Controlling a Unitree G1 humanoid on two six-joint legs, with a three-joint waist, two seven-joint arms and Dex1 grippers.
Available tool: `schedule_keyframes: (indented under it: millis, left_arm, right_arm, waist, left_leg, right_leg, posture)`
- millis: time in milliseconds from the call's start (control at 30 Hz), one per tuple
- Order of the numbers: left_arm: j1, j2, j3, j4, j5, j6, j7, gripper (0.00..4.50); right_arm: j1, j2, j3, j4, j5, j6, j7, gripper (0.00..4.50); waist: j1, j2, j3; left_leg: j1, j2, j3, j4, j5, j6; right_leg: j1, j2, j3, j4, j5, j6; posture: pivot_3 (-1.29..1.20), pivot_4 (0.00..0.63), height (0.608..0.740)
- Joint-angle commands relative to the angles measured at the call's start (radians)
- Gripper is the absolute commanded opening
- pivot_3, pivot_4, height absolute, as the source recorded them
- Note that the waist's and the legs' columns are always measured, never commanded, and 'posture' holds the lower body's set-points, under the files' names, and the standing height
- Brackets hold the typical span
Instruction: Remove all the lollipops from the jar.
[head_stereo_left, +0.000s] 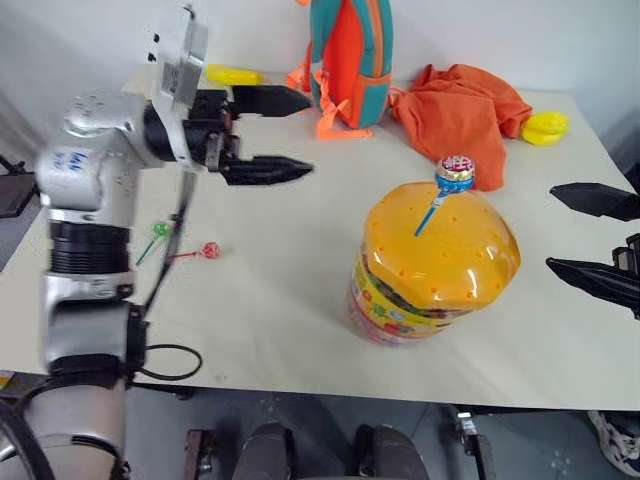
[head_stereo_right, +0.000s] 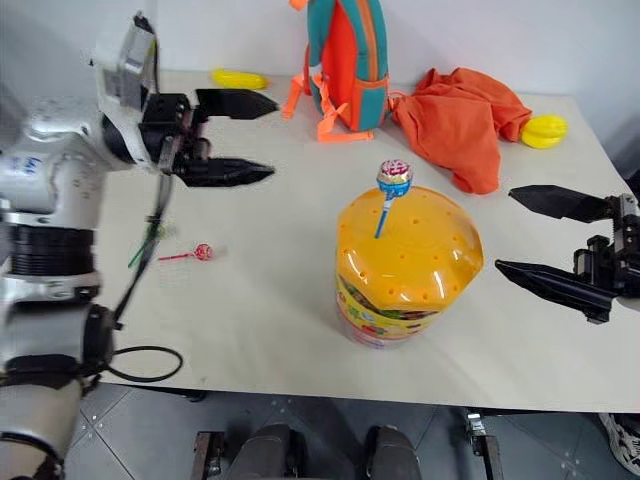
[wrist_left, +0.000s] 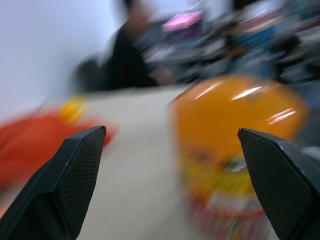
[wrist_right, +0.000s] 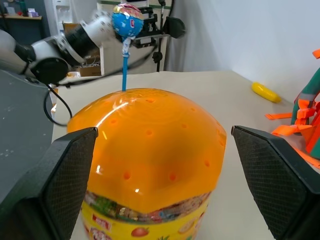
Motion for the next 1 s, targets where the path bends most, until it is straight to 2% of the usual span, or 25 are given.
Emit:
schedule_keyframes:
  millis: [33, 200, 533, 667, 833, 1000]
  left_arm:
    - [0.003, -0.072, -0.023, 0.0, -0.067, -0.023, -0.111, 4.48]
    - [-0.017, -0.136, -0.077, 0.025, -0.065, -0.022, -0.126, 4.48]
    - [-0.132, -0.289, -0.181, 0.161, 0.004, -0.114, -0.119, 4.48]
    - [-0.14, -0.299, -0.196, 0.155, 0.009, -0.106, -0.112, 3.58]
    - [-0.146, -0.325, -0.208, 0.15, 0.015, -0.109, -0.092, 2.01]
    - [-0.171, -0.326, -0.156, 0.119, -0.019, -0.06, -0.02, 0.45]
  right_arm:
    - [0.008, -0.03, -0.072, -0.003, 0.015, -0.015, 0.044, 4.5]
    - [0.042, -0.026, -0.106, -0.02, 0.025, -0.012, 0.082, 4.5]
    - [0.101, 0.011, -0.11, -0.088, 0.009, -0.013, 0.004, 4.5]
    - [0.116, 0.022, -0.117, -0.107, 0.015, -0.013, -0.02, 4.5]
    - [0.127, 0.029, -0.121, -0.12, 0.015, -0.017, -0.042, 4.5]
    - [0.129, 0.032, -0.123, -0.127, 0.012, -0.019, -0.063, 4.5]
  waist:
    - [-0.004, 0.0, 0.0]
    - [-0.005, 0.0, 0.0]
    - [0.009, 0.0, 0.0]
    - [0.006, 0.0, 0.0]
    - [0.012, 0.0, 0.0]
    - [0.01, 0.0, 0.0]
  left_leg:
    - [0.0, 0.0, 0.0, -0.001, 0.0, 0.0]
    - [0.0, 0.0, -0.001, 0.0, 0.0, 0.0]
    - [0.0, -0.001, -0.001, 0.001, 0.0, 0.0]
    - [0.0, -0.001, -0.001, 0.0, 0.0, 0.0]
    - [-0.001, -0.001, -0.002, 0.0, 0.0, 0.0]
    - [-0.001, -0.001, -0.002, 0.001, 0.0, 0.0]
  right_leg:
    - [0.0, 0.0, 0.0, 0.0, 0.0, 0.0]
    - [0.0, 0.0, 0.0, 0.0, 0.0, 0.0]
    - [0.001, 0.0, 0.0, -0.001, 0.0, 0.0]
    - [0.001, 0.0, 0.0, -0.001, 0.0, 0.0]
    - [0.001, 0.0, 0.0, -0.001, 0.0, 0.0]
    - [0.001, 0.0, 0.0, -0.002, 0.0, 0.0]
  posture:
    - [0.0, 0.15, 0.74]
    - [0.0, 0.15, 0.74]
    - [0.0, 0.15, 0.74]
    - [0.0, 0.15, 0.74]
    - [0.0, 0.15, 0.74]
    - [0.0, 0.15, 0.74]
